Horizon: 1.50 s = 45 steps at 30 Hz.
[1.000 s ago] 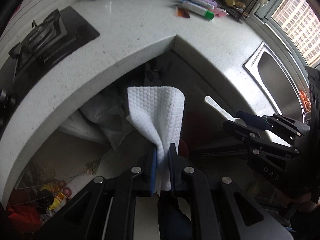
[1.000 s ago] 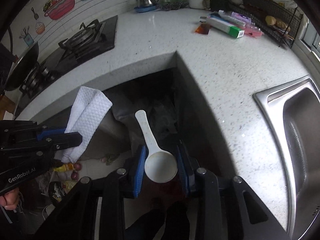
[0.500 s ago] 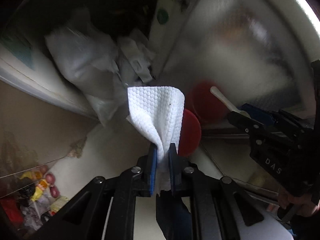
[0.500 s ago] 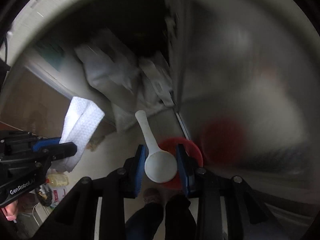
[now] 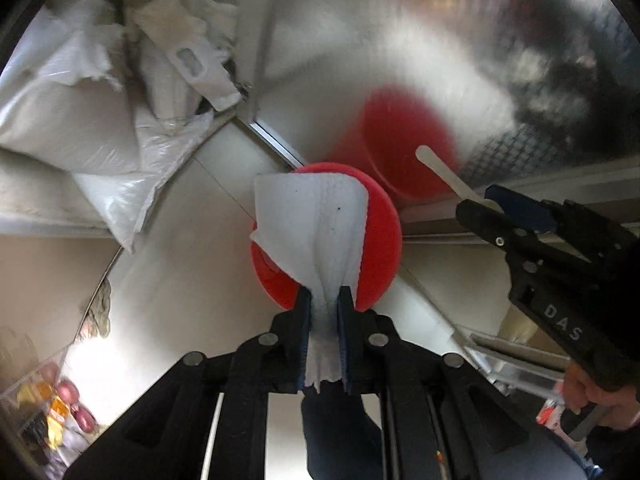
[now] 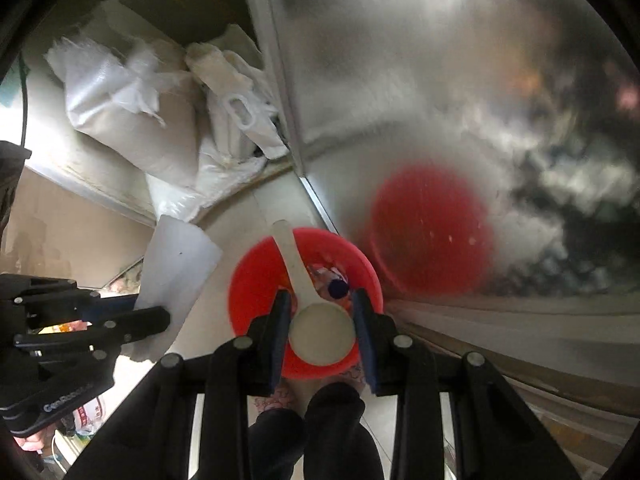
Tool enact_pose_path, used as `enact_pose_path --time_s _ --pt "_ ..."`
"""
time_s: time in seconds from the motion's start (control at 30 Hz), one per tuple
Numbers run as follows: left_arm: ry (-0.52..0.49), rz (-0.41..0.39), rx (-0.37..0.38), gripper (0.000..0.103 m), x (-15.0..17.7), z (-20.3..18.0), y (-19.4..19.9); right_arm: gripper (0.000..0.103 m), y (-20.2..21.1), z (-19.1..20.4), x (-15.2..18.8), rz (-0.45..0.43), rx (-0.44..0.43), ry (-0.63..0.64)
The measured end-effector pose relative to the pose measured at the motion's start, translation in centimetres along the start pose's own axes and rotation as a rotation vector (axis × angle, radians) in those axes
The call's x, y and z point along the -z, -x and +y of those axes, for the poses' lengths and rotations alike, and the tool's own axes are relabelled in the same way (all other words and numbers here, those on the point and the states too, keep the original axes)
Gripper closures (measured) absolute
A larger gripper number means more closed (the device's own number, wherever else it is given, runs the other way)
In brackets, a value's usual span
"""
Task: Collect trash
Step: 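Open the left tool to drop the paper towel into the bucket, then open the right tool to drop the white spoon into the bucket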
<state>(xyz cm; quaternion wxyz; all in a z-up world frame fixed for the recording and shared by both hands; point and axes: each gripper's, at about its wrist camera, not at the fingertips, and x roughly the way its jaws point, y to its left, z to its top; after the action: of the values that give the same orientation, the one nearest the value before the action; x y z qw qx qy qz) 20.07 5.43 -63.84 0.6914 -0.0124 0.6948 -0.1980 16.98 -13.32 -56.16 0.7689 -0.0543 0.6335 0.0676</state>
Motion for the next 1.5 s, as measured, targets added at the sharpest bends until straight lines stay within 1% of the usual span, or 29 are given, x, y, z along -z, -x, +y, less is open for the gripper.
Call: enact_pose_path --time_s 0.07,0.13,0.2,0.23,0.3,0.33,0.37,0.43,0.5,0.57,0.6,0.67,0.8,1.0,1.13,1.17,1.4,1.43,1.47,1.5 --pt "-0.02 0.005 0.014 0.093 0.0 -0.1 -1.3 0.074 -0.8 -0.6 0.2 0.003 0.002 -0.02" --pt "-0.032 0.011 0.03 0.091 0.1 -0.4 -1.8 0.074 -1.3 -1.1 0.4 0.002 0.008 -0.027" --pt "-0.041 0.01 0.03 0.077 0.0 -0.6 -2.4 0.074 -1.2 -1.5 0.5 -0.001 0.016 -0.033" --pt "-0.044 0.01 0.035 0.072 0.1 -0.7 -2.6 0.074 -1.2 -1.7 0.7 -0.001 0.017 -0.034" --pt "-0.04 0.008 0.045 0.042 0.1 -0.8 -2.4 0.074 -0.8 -2.1 0.9 -0.004 0.022 -0.036" --pt "-0.037 0.006 0.049 0.036 0.1 -0.9 -2.2 0.074 -0.6 -2.2 1.0 -0.005 0.022 -0.032" --pt "-0.034 0.004 0.05 0.032 0.2 -0.8 -1.8 0.074 -0.3 -2.3 1.1 -0.006 0.02 -0.031" --pt "-0.036 0.0 0.038 0.03 0.3 -1.1 -1.0 0.074 0.0 -2.2 1.0 -0.004 0.014 -0.032" --pt "-0.036 -0.007 0.01 0.018 0.5 -1.2 -0.1 0.074 0.6 -2.2 1.0 -0.002 0.009 -0.025" --pt "-0.028 -0.017 -0.011 0.017 0.6 -1.2 1.1 0.074 1.0 -2.0 0.9 -0.003 -0.001 -0.016" --pt "-0.023 -0.021 -0.021 0.014 0.7 -1.0 1.4 0.074 1.3 -1.9 0.9 -0.006 -0.003 -0.008" --pt "-0.02 -0.022 -0.041 0.012 0.9 -0.7 2.0 0.074 1.7 -1.6 0.8 -0.006 -0.003 0.008" --pt "-0.004 -0.033 -0.069 0.011 1.2 0.2 2.4 0.074 1.7 -1.0 0.8 -0.007 -0.005 0.036" --pt "0.022 -0.044 -0.096 0.01 1.4 1.9 2.2 0.074 0.2 0.1 0.9 0.006 -0.022 0.079" --pt "0.047 -0.042 -0.088 0.007 1.7 2.9 1.9 0.074 -0.4 0.4 1.1 0.019 -0.029 0.099" --pt "0.051 -0.04 -0.093 0.001 1.7 3.0 1.8 0.074 -0.5 0.6 1.1 0.021 -0.028 0.104" --pt "0.061 -0.037 -0.101 0.0 2.1 3.5 1.4 0.073 -1.6 1.0 1.1 0.034 -0.018 0.125" --pt "0.064 -0.039 -0.101 0.0 2.1 3.5 1.5 0.063 -1.8 1.2 1.0 0.041 -0.013 0.127" --pt "0.068 -0.039 -0.099 0.0 2.2 3.6 1.6 0.039 -2.1 1.3 1.0 0.049 -0.012 0.129" --pt "0.072 -0.038 -0.1 0.0 2.2 3.7 1.6 0.027 -2.2 1.3 1.0 0.059 -0.02 0.125"
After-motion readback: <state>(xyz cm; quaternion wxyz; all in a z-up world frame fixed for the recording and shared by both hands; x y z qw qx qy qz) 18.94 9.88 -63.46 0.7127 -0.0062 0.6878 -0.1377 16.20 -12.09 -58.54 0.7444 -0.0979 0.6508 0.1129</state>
